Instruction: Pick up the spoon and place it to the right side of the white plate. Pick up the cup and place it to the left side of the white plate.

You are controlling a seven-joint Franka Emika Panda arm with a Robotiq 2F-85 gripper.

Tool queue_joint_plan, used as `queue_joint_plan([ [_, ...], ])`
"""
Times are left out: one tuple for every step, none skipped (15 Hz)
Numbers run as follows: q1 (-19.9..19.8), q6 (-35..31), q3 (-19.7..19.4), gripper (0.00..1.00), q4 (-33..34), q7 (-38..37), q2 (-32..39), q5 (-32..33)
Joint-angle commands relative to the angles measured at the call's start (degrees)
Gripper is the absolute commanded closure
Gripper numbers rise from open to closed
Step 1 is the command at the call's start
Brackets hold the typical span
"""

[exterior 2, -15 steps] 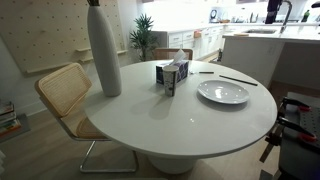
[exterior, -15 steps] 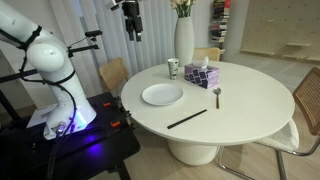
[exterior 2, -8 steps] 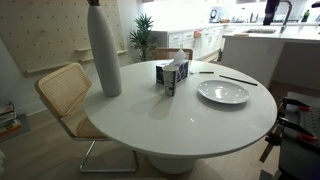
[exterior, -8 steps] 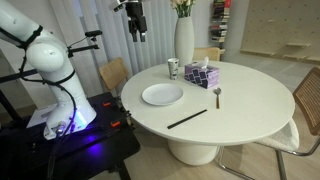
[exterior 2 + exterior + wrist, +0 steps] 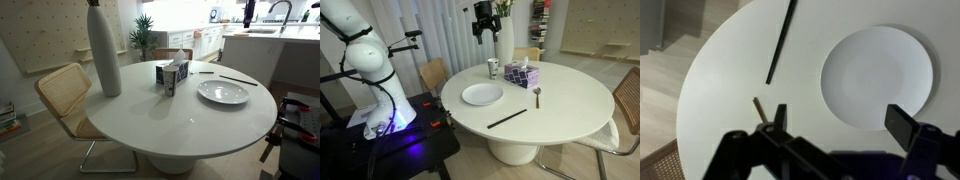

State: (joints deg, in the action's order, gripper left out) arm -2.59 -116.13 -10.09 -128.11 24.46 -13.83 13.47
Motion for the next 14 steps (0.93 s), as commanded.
queue_joint_plan([
  [-0.81, -0.15, -1.56, 0.00, 10.47, 10.86, 10.07, -1.33],
  [-1.19, -0.26, -1.88, 0.00, 12.55, 13.80, 12.15, -2.10],
  [-1.75, -0.38, -1.83, 0.00, 14.68, 15.78, 14.46, -2.83],
  [-2.40, -0.35, -1.54, 0.00, 16.53, 17.43, 16.44, -3.57],
  [-3.00, -0.41, -1.21, 0.00, 18.35, 18.50, 18.44, -4.28],
  [-3.47, -0.37, -0.86, 0.00, 20.03, 18.99, 20.48, -5.24],
  [-3.96, -0.22, -0.48, 0.00, 21.63, 19.44, 22.35, -6.05],
  [-4.42, -0.07, -0.09, 0.00, 23.02, 19.62, 23.98, -6.62],
  [-4.94, 0.01, 0.31, 0.00, 24.51, 19.84, 25.76, -7.23],
  [-5.40, -0.06, 0.69, 0.00, 25.81, 19.50, 27.38, -7.47],
  [-5.81, -0.28, 1.09, 0.00, 26.91, 19.23, 28.74, -7.35],
  [-6.17, -0.74, 1.45, 0.00, 27.87, 19.07, 30.08, -7.12],
  [-6.65, -0.82, 1.90, 0.00, 29.07, 19.19, 31.52, -7.19],
  [-7.16, -0.82, 2.29, 0.00, 30.20, 19.25, 32.76, -7.30],
])
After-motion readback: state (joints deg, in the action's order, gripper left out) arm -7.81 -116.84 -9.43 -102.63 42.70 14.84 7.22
